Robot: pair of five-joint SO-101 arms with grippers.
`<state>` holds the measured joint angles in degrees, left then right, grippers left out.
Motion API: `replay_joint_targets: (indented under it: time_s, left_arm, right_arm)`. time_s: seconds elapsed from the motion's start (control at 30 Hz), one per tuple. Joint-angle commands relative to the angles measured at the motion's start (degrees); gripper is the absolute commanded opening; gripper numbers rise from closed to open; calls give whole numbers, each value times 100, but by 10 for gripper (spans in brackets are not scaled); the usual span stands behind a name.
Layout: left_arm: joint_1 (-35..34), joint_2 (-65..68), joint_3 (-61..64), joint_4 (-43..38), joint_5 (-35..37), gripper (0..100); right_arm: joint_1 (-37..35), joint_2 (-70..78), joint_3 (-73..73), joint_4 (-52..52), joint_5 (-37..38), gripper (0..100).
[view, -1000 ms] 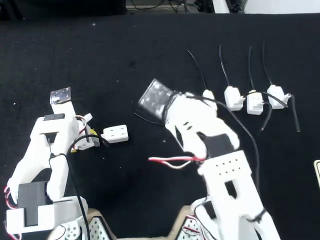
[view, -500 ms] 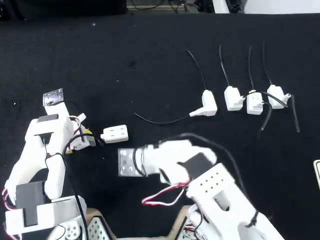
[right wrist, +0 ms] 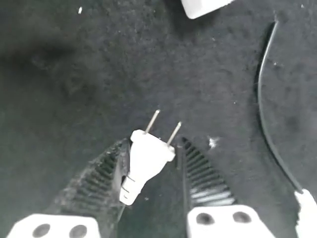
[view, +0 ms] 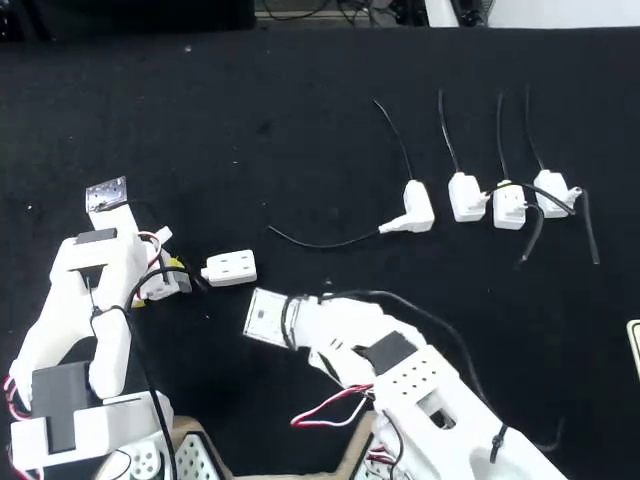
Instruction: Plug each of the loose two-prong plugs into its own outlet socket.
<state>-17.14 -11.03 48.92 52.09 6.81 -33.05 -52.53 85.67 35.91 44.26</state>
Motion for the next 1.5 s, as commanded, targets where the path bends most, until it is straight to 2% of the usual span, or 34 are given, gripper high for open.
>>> replay_joint_targets:
  time_s: [0.0, 0.13, 0.23, 0.3, 0.47, 0.53, 0.63, 0.77, 0.97, 1.07, 1.2, 1.47]
  left_arm:
    - [-119, -132, -40, -70, 44, 256]
    - [-119, -132, -40, -70, 44, 256]
    - [-119, -132, -40, -70, 44, 256]
    - [-119, -132, -40, -70, 44, 256]
    - [-119, -132, -40, -70, 44, 256]
    - [-119, -132, -40, -70, 44, 256]
    - [-119, -132, -40, -70, 44, 256]
    - [-119, -132, -40, -70, 44, 256]
    - [-119, -132, -40, -70, 44, 256]
    - [-119, -132, -40, -70, 44, 256]
    - [-119, -132, -31, -70, 44, 256]
    - [-119, -132, -31, -70, 44, 256]
  right_arm:
    - [-70, -127, -101, 229, -246, 193]
    - [-88, -127, -857, 1363, -290, 261]
    - [-53, -119, -1560, 2145, -519, 230]
    - [-44, -75, -1771, 2312, -818, 198]
    - [387, -75, -1516, 1811, -1178, 128]
    - [369, -92, -1376, 1855, -1169, 131]
    - [62, -119, -1358, 2154, -1169, 157]
    - [-782, -84, -1209, 2374, -1178, 215]
    - [-826, -75, -303, 1143, -862, 230]
    - [-387, -75, -391, 1081, -809, 230]
    - [308, -75, -426, 1081, -211, 230]
    - [440, -66, -549, 1073, -167, 229]
